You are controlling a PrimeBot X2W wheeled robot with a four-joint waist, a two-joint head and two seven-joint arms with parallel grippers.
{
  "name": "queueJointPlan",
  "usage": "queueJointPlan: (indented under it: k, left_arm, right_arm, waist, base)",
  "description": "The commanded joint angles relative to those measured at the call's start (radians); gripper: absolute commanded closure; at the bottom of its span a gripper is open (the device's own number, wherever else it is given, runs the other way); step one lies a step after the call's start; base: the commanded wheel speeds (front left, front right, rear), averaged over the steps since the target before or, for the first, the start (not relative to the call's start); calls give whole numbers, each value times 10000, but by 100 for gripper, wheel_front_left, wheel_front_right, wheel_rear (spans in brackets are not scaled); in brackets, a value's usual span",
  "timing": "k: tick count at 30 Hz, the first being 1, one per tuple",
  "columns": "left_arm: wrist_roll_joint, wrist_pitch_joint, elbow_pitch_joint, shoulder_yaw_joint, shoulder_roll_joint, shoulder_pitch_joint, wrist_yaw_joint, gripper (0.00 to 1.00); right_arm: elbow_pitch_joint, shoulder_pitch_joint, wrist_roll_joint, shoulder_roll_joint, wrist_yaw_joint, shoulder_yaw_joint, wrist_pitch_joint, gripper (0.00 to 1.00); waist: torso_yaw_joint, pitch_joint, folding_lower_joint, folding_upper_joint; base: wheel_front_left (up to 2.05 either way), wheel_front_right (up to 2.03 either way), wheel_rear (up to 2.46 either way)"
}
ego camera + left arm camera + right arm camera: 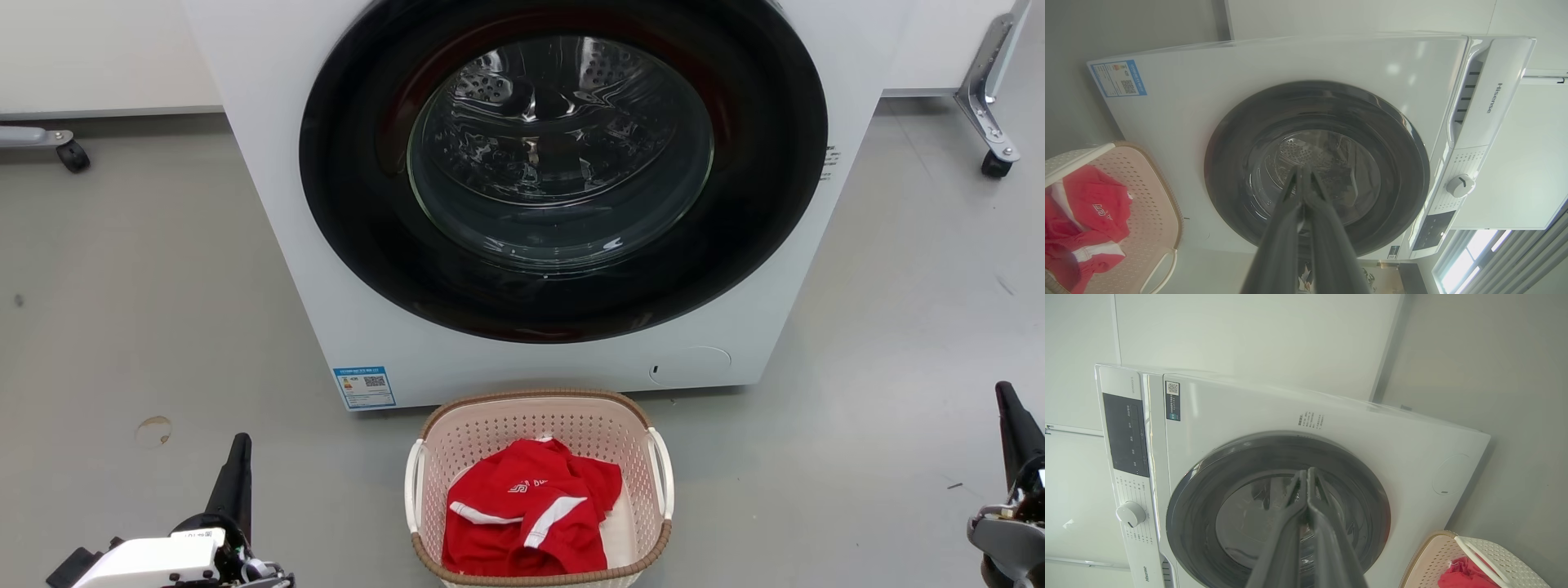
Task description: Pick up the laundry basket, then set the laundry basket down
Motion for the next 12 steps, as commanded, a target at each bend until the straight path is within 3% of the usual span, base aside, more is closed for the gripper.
queueJointPlan:
  k: [1,12]
  left_arm:
    - [32,58,-231,330,86,-499,-104,100]
    - [35,60,-231,334,84,-499,-104,100]
  right_arm:
    - [-267,-484,-13,-243,48,150,85,100]
    - [-267,-484,-14,-242,48,149,85,100]
  waist:
    - [0,0,-1,0]
    - [0,0,-1,0]
  base:
    - [0,0,0]
    - [0,0,0]
